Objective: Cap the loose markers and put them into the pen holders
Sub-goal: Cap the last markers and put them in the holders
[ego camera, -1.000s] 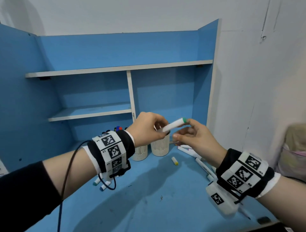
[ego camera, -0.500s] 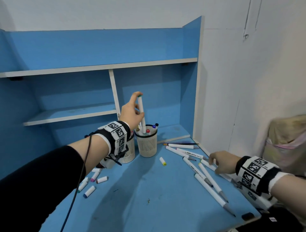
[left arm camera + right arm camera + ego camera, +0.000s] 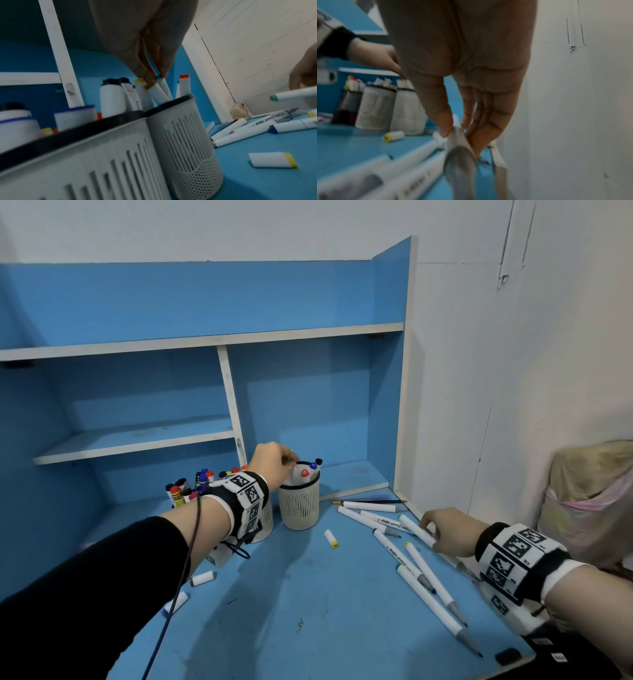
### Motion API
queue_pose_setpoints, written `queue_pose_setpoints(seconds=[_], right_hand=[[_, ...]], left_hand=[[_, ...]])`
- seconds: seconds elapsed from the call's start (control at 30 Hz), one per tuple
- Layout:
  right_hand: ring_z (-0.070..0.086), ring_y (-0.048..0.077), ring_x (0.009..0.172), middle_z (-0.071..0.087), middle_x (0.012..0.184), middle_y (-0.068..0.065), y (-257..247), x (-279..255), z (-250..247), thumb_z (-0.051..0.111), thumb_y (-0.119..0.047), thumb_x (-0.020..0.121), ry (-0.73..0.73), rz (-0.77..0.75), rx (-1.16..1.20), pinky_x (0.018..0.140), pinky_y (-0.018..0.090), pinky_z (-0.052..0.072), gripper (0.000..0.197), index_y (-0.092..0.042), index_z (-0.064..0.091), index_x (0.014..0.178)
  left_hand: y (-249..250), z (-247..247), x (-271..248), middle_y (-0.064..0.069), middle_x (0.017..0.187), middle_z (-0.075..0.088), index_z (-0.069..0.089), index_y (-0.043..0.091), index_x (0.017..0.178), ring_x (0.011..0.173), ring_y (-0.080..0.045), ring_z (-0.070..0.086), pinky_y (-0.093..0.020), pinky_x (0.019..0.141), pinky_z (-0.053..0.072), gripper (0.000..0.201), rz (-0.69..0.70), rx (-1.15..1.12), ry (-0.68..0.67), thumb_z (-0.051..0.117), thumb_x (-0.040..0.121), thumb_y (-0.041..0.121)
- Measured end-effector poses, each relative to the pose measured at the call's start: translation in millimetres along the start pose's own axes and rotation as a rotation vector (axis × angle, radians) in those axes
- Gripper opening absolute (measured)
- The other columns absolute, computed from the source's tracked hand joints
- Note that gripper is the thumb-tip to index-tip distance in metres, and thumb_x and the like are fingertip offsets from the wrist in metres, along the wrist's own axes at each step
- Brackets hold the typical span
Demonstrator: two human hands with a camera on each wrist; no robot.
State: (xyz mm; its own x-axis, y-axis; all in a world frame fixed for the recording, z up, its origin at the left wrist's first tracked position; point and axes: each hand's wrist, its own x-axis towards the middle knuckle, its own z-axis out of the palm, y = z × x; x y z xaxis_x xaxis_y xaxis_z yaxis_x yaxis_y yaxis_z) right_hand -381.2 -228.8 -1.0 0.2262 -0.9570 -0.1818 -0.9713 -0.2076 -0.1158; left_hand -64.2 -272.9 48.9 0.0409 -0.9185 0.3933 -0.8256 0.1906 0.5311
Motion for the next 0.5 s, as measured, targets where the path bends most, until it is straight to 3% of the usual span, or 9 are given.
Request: queue_pose_setpoints(seconds=[0.1,0.2,0.3,0.33,0.4,0.47,0.5], right_hand=[[0.05,0.012,0.077,0.053,0.083,-0.005,-16,-5,-7,0.059,-0.012,0.086,0.103,-0.07,0.144,0.065,0.018,0.038,0.038,-0.016,0.054,0.123],[0.051,0.003,0.063,0.057,0.076,-0.008,-38,-15,-11,0.064,-0.014,0.084,0.213,-0.149,0.37,0.058,0.011,0.039,0.03,-0.021,0.06,0.112],[0.055,0.01,0.059,0.059,0.074,-0.003,-64,-32,-9,0.067,-0.005,0.081,0.226,-0.223,0.796,0.062,0.016,0.045,0.028,-0.025,0.063,0.1],[0.056,0.014,0.061,0.059,0.075,0.001,-72,-38,-6,0.066,0.0,0.081,0.211,-0.237,0.941,0.064,0.02,0.048,0.029,-0.023,0.063,0.099],[0.059,0.019,0.065,0.058,0.077,0.009,-89,-51,2,0.064,0.006,0.081,0.169,-0.246,1.173,0.066,0.025,0.051,0.03,-0.014,0.063,0.104],[0.063,0.018,0.066,0.058,0.079,0.012,-106,-61,15,0.062,0.009,0.082,0.143,-0.245,1.332,0.062,0.025,0.053,0.031,-0.008,0.062,0.108],[0.063,0.016,0.064,0.059,0.077,0.011,-111,-64,21,0.061,0.009,0.082,0.15,-0.234,1.394,0.06,0.023,0.053,0.03,-0.008,0.062,0.108]], left_hand=[[-1,-8,-4,-0.011,0.111,0.068,0.071,0.007,0.105,0.101,-0.022,0.063,-0.029,0.095,0.048,0.022,0.024,0.007,-0.014,0.059,0.087,0.004],[1,-24,-14,-0.01,0.103,0.067,0.071,0.007,0.103,0.094,-0.022,0.063,-0.03,0.089,0.05,0.022,0.075,-0.034,-0.005,0.062,0.084,0.002],[-2,-44,-33,-0.001,0.089,0.063,0.071,0.011,0.097,0.083,-0.013,0.06,-0.013,0.077,0.049,0.018,0.116,-0.037,0.0,0.067,0.082,0.005],[-6,-51,-43,0.003,0.084,0.061,0.071,0.011,0.095,0.077,-0.01,0.058,-0.005,0.07,0.046,0.015,0.126,-0.028,-0.009,0.068,0.081,0.006],[-20,-64,-64,0.01,0.077,0.06,0.072,0.012,0.092,0.07,-0.003,0.056,-0.001,0.063,0.042,0.014,0.114,-0.001,-0.05,0.067,0.081,0.004],[-41,-76,-86,0.006,0.082,0.065,0.072,0.011,0.093,0.075,-0.009,0.062,-0.009,0.069,0.048,0.018,0.074,0.059,-0.106,0.069,0.078,0.002],[-51,-79,-92,0.0,0.087,0.068,0.072,0.011,0.094,0.08,-0.015,0.065,-0.019,0.074,0.052,0.02,0.049,0.104,-0.138,0.07,0.076,0.002]])
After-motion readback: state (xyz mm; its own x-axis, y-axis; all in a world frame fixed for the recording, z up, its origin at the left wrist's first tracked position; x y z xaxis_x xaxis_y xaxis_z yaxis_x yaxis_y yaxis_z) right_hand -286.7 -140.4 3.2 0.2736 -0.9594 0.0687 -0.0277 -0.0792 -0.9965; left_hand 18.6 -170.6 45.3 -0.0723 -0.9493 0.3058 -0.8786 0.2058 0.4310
